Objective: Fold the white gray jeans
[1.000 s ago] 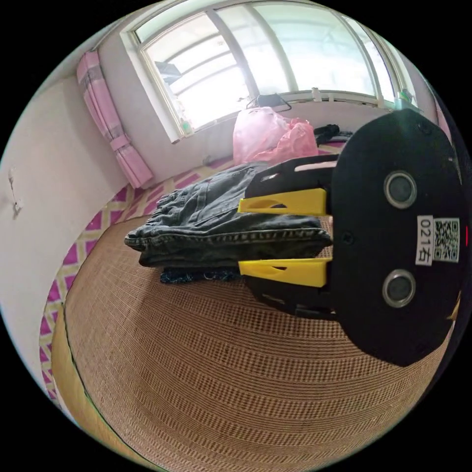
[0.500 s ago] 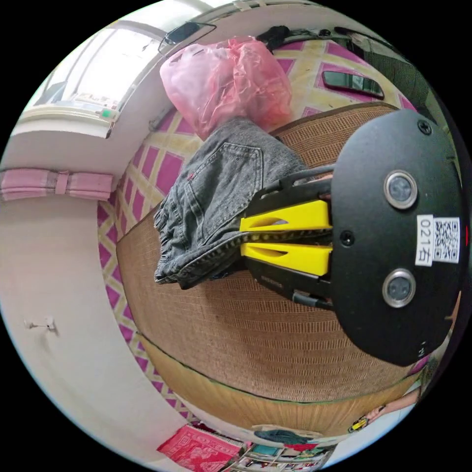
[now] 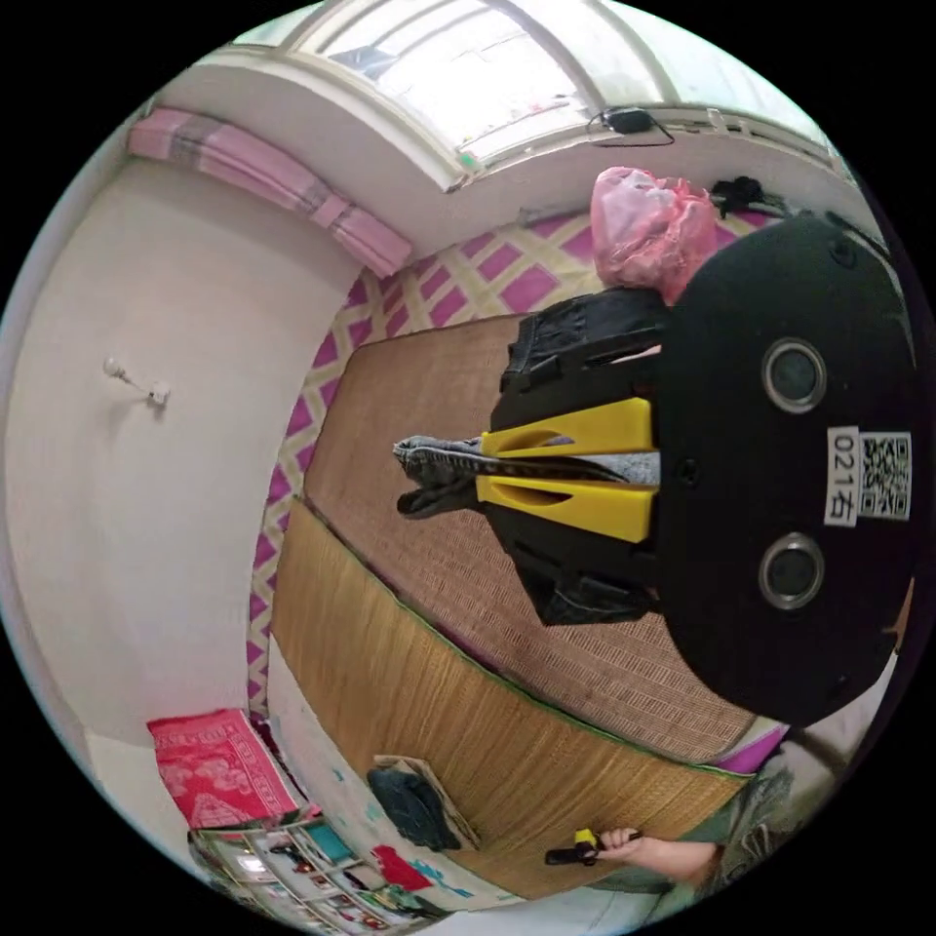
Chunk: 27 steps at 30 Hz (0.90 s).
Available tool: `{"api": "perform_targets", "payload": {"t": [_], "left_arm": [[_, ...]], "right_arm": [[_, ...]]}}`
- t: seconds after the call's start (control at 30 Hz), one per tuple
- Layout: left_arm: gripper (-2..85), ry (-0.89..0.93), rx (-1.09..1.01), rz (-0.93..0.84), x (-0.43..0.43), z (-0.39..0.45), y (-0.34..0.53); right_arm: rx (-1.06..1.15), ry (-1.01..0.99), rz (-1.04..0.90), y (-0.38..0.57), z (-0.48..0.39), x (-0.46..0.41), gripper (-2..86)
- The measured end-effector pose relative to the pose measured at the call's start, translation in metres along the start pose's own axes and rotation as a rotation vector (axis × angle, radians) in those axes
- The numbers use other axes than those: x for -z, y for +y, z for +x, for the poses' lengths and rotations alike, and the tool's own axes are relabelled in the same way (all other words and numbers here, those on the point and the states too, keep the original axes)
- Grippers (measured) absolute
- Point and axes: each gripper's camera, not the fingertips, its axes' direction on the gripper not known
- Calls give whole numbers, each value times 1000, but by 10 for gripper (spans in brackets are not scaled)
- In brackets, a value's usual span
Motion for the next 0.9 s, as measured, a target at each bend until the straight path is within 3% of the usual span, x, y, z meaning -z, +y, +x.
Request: {"api": "perform_targets", "payload": {"t": [0.13,0.23,0.3,0.37,0.4,0.5,0.67,0.77,0.9], "left_arm": [[-9,2,0,1,3,-4,0],[-9,6,-4,5,6,-6,0],[-9,9,-12,15,9,-6,2],[-9,29,-61,33,14,-2,5],[-9,33,-73,36,16,-1,6],[-9,73,-183,71,25,12,14],[-9,159,-403,249,62,37,29],[-9,162,-431,370,85,37,38],[-9,151,-442,366,89,38,40]], "right_arm": [[211,-58,131,-13,-105,21,6],[517,2,316,20,-216,40,9],[837,133,452,83,-302,29,13],[1054,150,469,137,-350,-1,15],[1100,72,370,162,-371,-26,15],[1009,-241,136,198,-381,-69,7],[648,-356,170,192,-353,-67,37],[704,-398,285,189,-361,-47,59],[819,-451,371,180,-391,-16,82]]}}
